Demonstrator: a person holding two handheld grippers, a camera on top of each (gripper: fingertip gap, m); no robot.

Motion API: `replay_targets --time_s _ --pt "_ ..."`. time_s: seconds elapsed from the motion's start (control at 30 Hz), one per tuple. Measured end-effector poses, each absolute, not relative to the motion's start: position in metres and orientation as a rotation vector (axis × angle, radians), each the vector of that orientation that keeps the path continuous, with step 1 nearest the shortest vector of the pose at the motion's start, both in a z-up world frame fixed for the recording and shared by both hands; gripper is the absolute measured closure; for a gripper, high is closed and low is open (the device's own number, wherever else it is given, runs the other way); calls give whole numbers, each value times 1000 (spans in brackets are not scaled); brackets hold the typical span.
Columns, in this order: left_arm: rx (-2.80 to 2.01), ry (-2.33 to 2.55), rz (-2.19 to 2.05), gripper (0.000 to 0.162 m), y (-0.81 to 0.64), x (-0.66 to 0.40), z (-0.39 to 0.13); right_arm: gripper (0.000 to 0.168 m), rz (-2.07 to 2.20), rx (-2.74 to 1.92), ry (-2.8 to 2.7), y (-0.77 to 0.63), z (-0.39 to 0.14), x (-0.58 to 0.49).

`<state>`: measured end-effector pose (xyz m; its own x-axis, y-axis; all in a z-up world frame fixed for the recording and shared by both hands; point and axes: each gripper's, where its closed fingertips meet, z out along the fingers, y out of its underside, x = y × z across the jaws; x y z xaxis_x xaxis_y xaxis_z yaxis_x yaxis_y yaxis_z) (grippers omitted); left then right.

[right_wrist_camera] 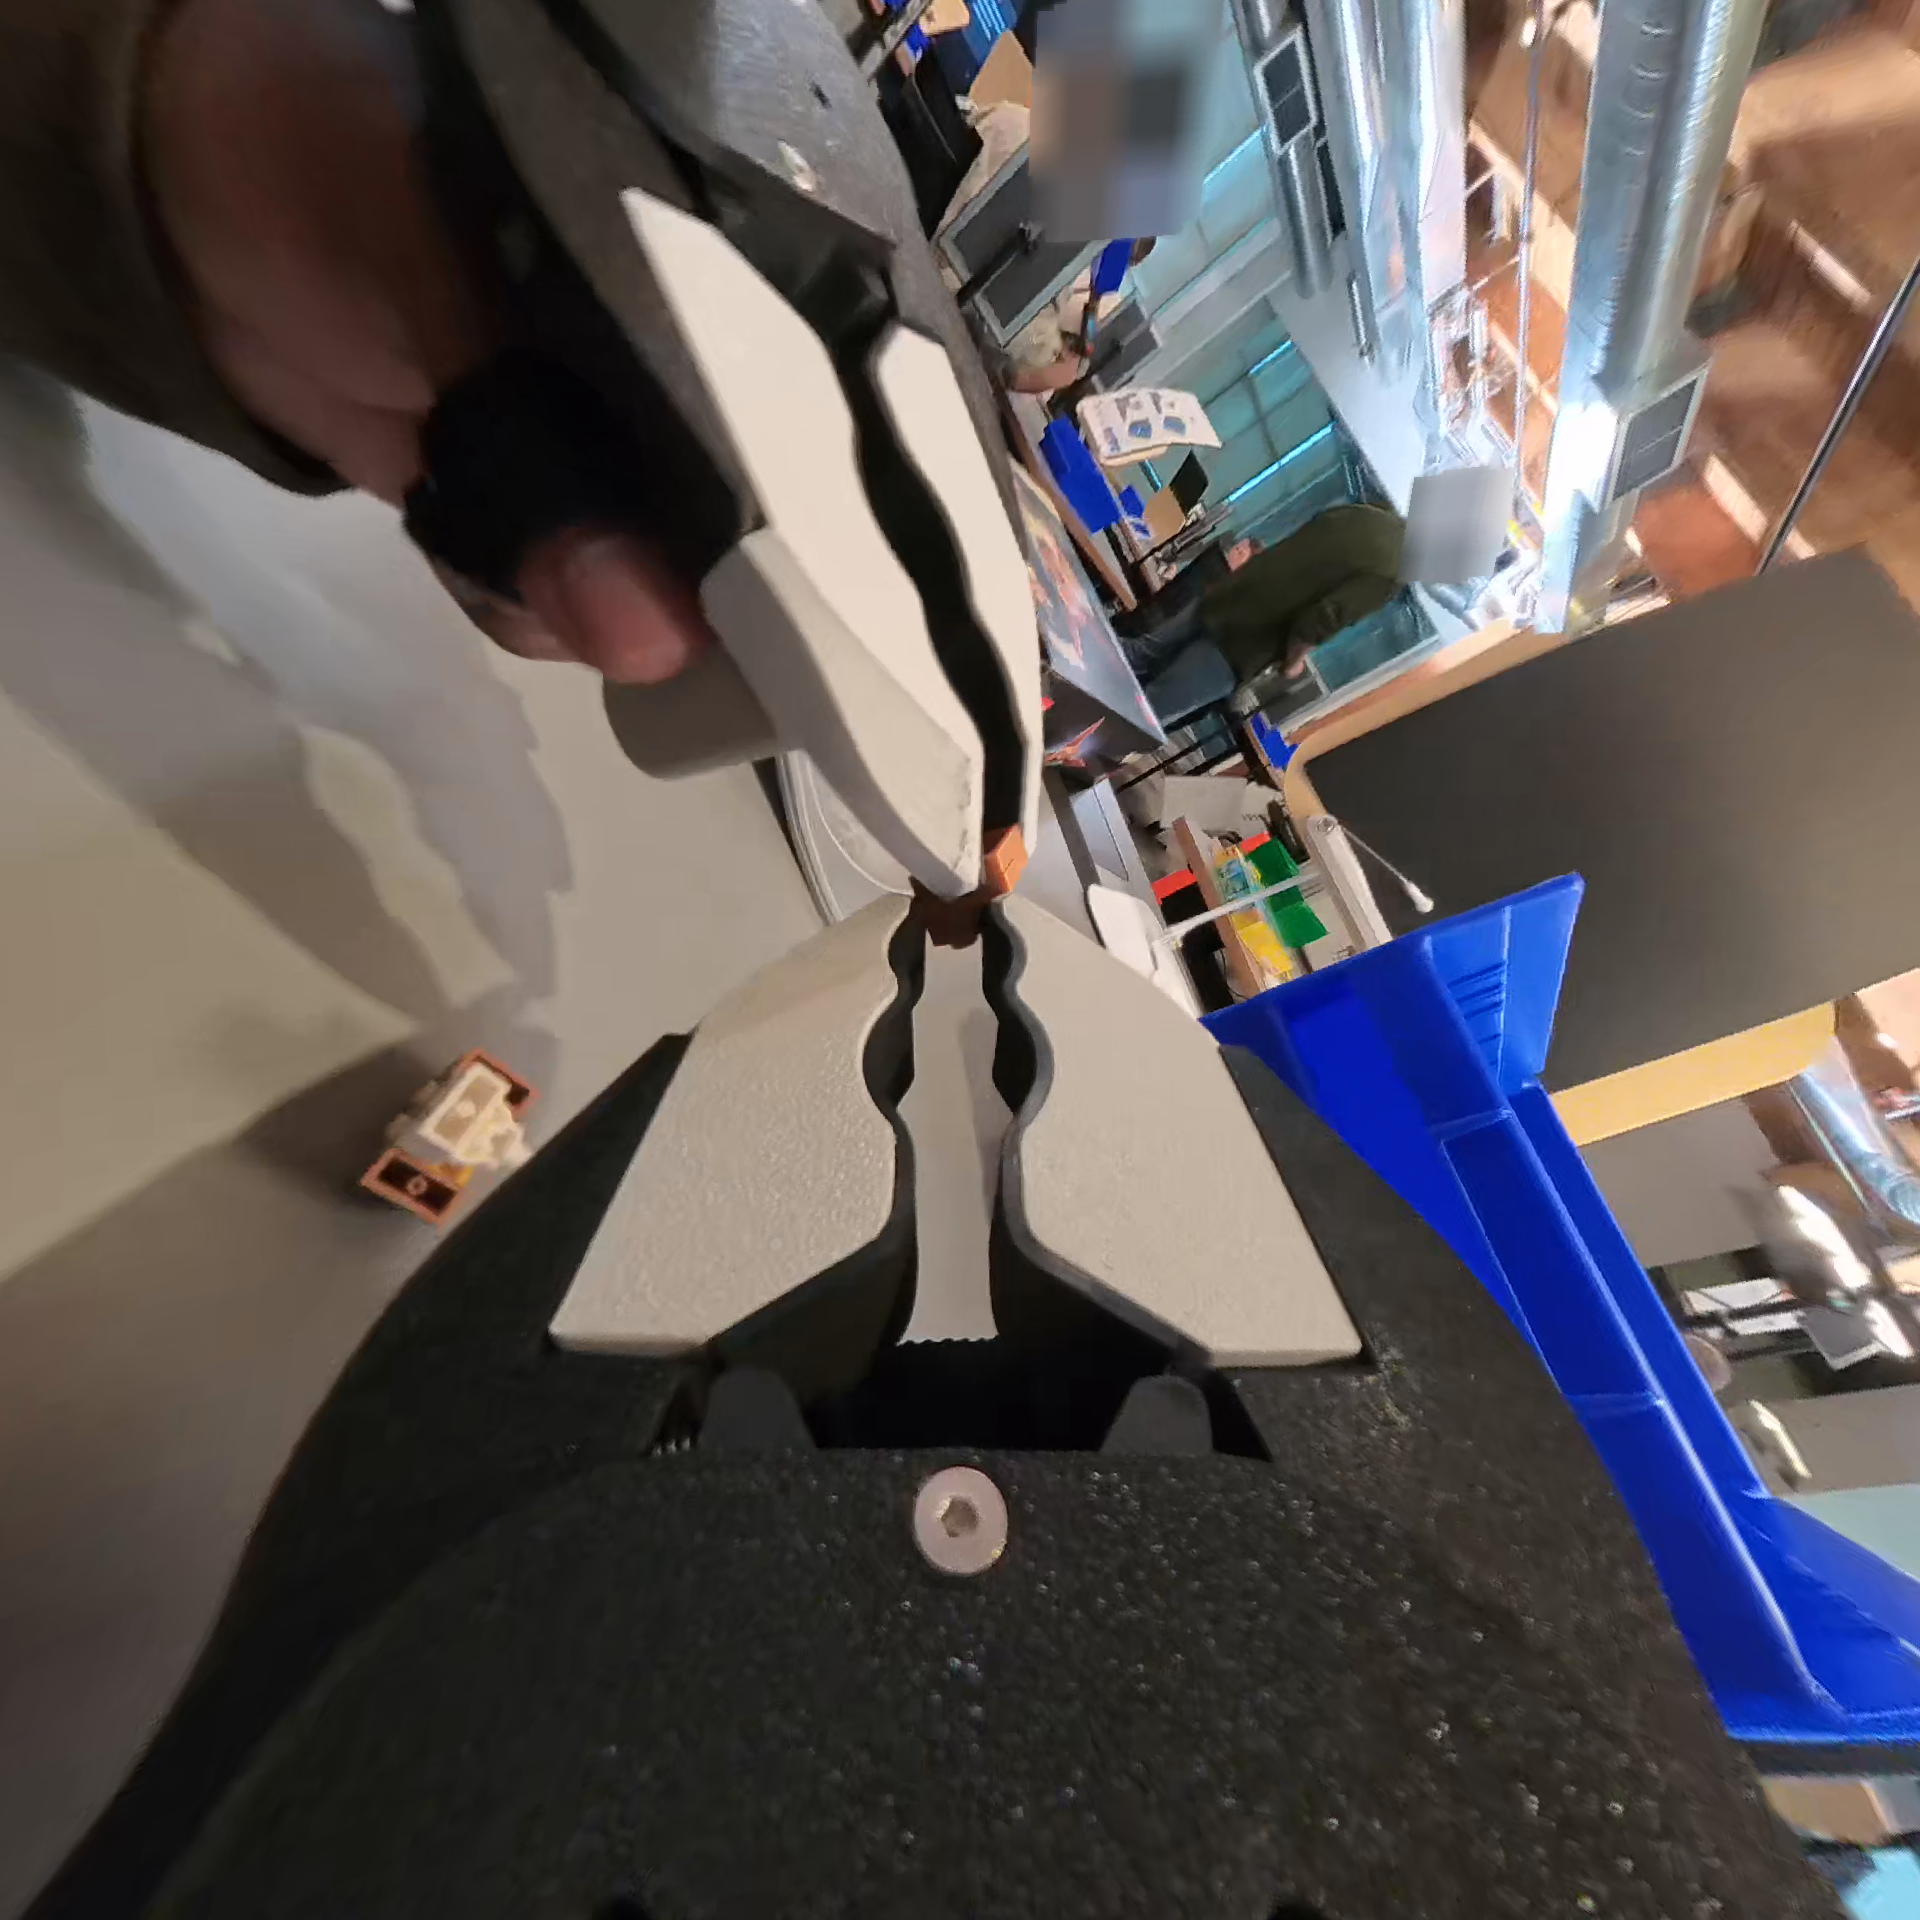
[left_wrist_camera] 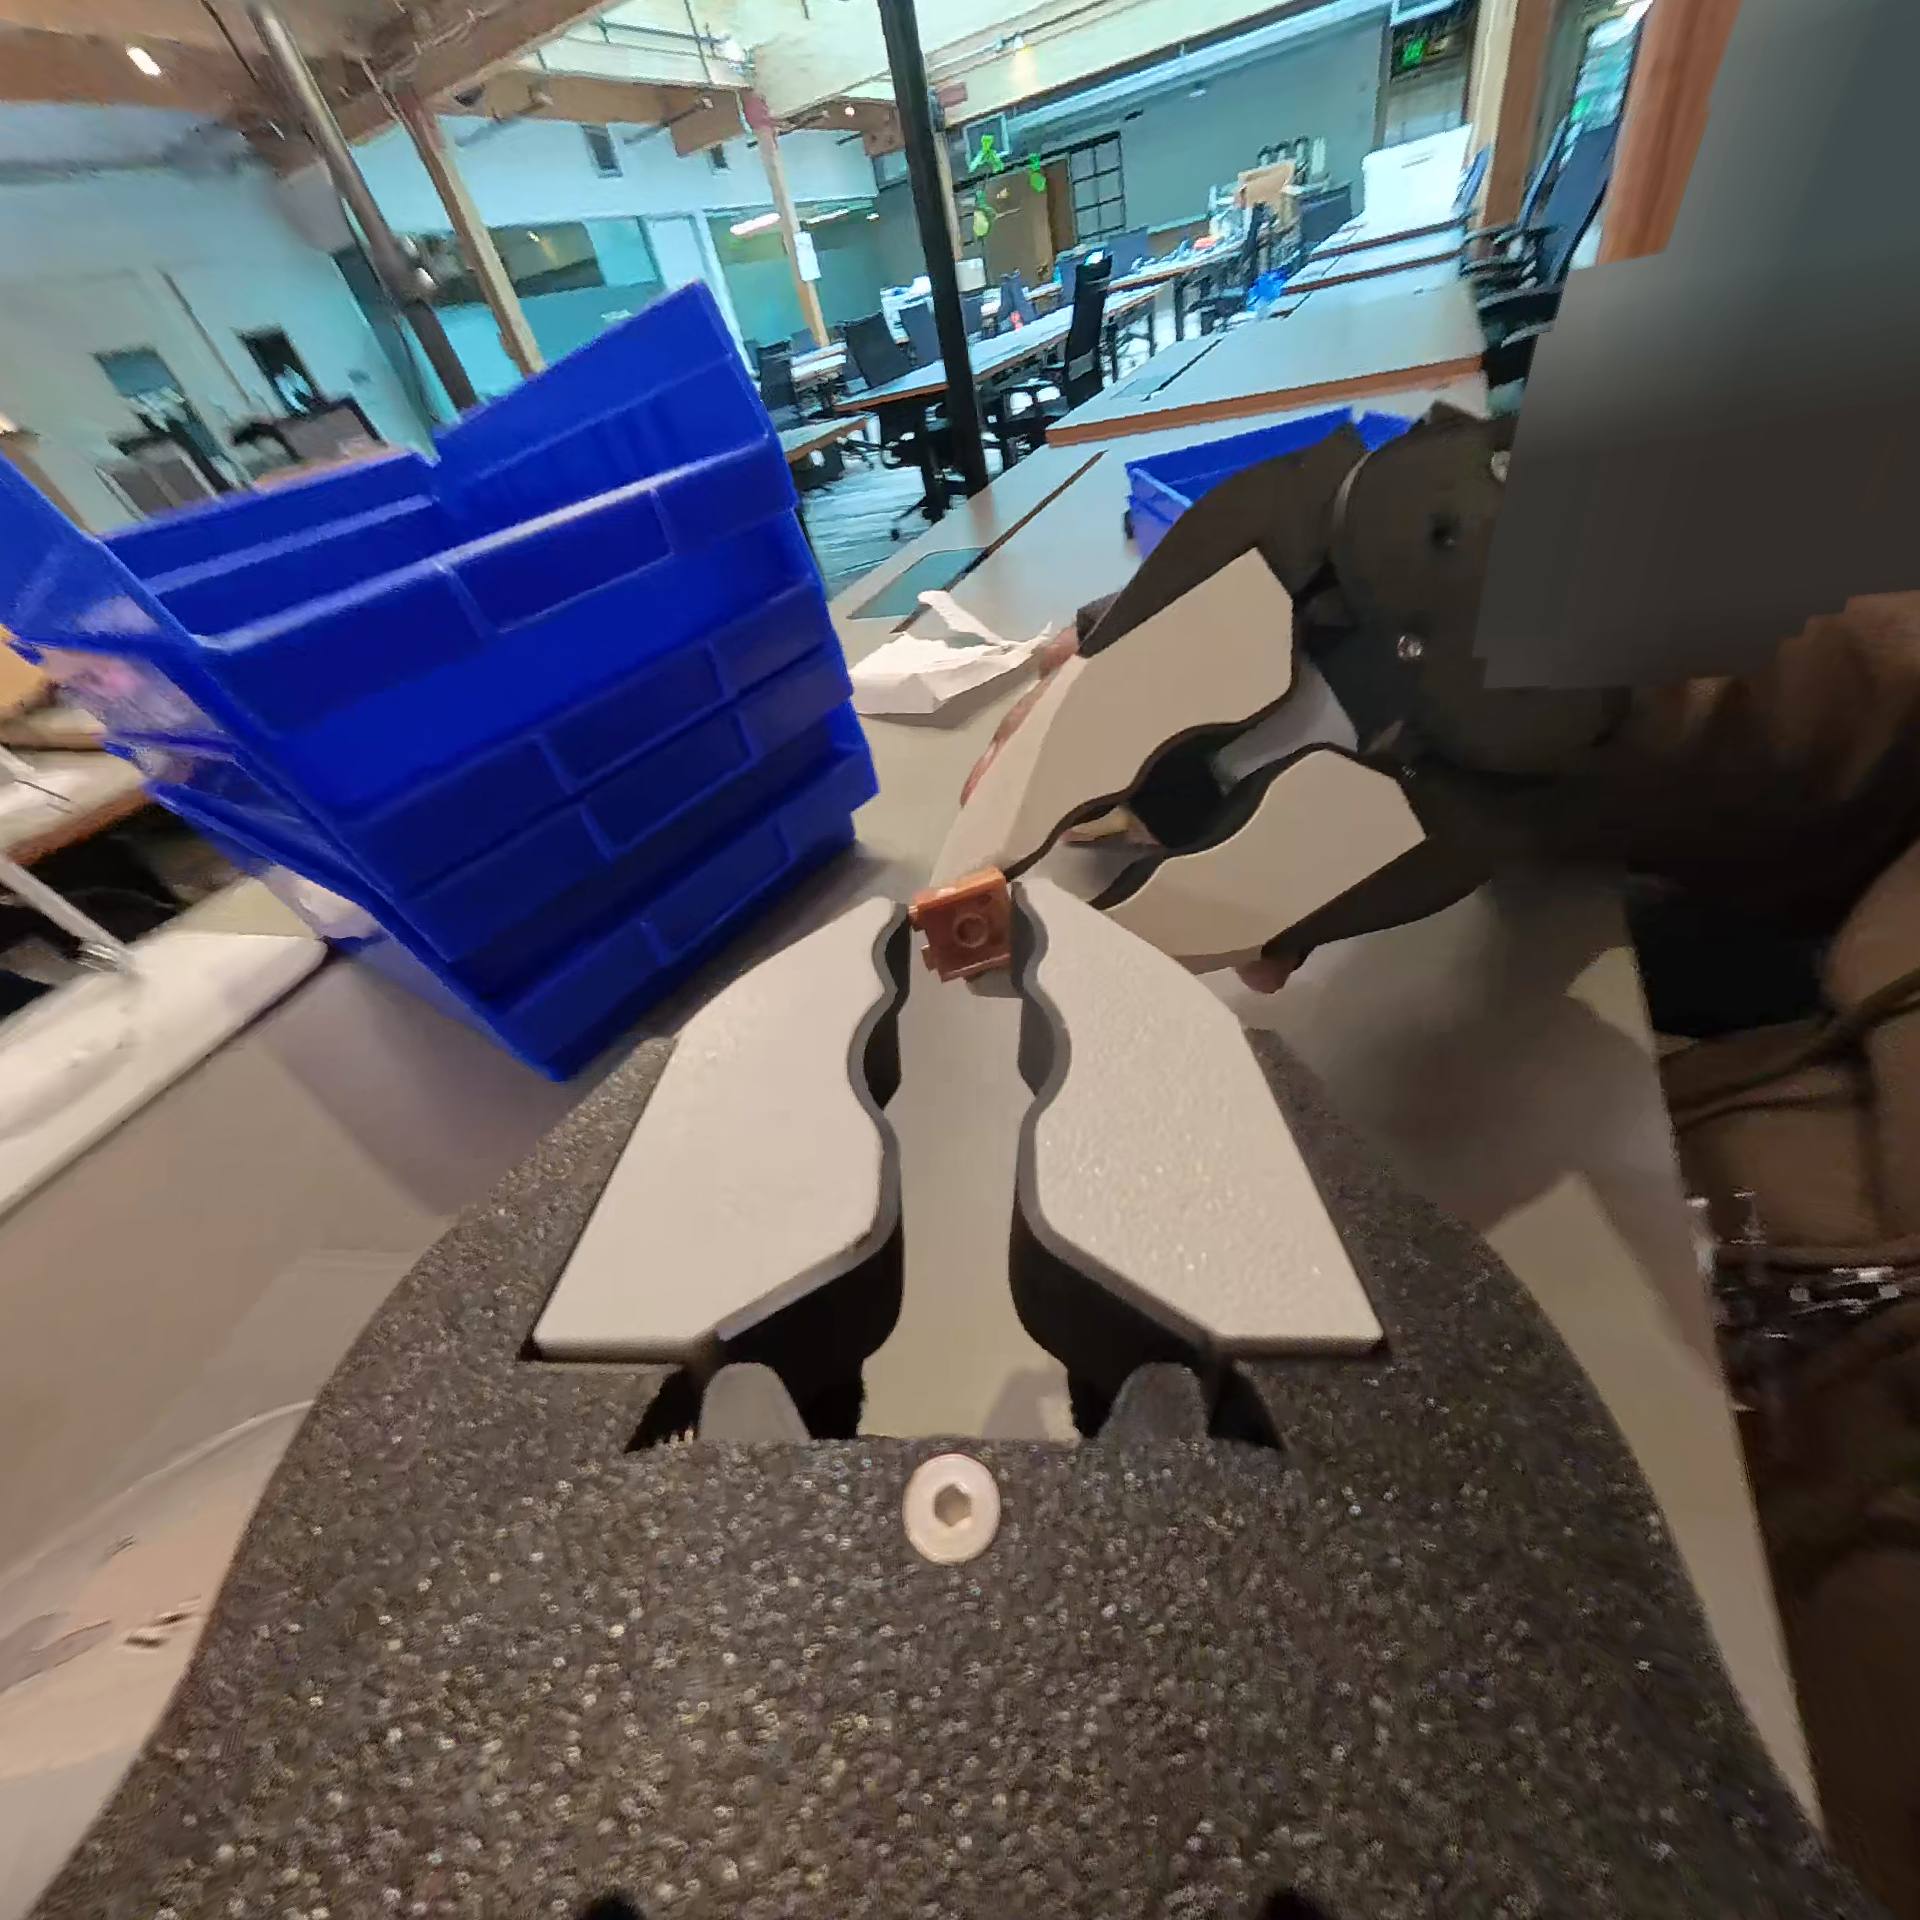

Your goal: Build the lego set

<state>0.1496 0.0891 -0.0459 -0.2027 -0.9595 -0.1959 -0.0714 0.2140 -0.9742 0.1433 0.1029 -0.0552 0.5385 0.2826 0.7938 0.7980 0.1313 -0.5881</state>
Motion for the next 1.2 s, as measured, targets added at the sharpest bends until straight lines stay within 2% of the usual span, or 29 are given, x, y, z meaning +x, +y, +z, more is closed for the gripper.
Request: replay_targets --time_s 0.17,0.27,0.43,0.63,0.73,1.2 --pt "-1157 1522 -1407 142 90 148 -53 158 -508 -1446 -1004 104 -58 145" --pt "-1171 1528 -1399 139 90 149 -55 159 -504 -1448 -1001 104 -57 146" --pt "-1150 1551 -1380 144 88 148 -56 158 -535 -1414 -1022 103 -58 144" --pt "-1219 1602 -1409 144 88 146 -64 148 -750 -1258 -1119 103 -59 142" --pt "-1233 1640 -1387 144 85 147 -70 150 -790 -1259 -1159 105 -66 142" --pt "-1147 1863 -1345 145 75 138 -79 152 -480 -1334 -1311 86 -79 137"
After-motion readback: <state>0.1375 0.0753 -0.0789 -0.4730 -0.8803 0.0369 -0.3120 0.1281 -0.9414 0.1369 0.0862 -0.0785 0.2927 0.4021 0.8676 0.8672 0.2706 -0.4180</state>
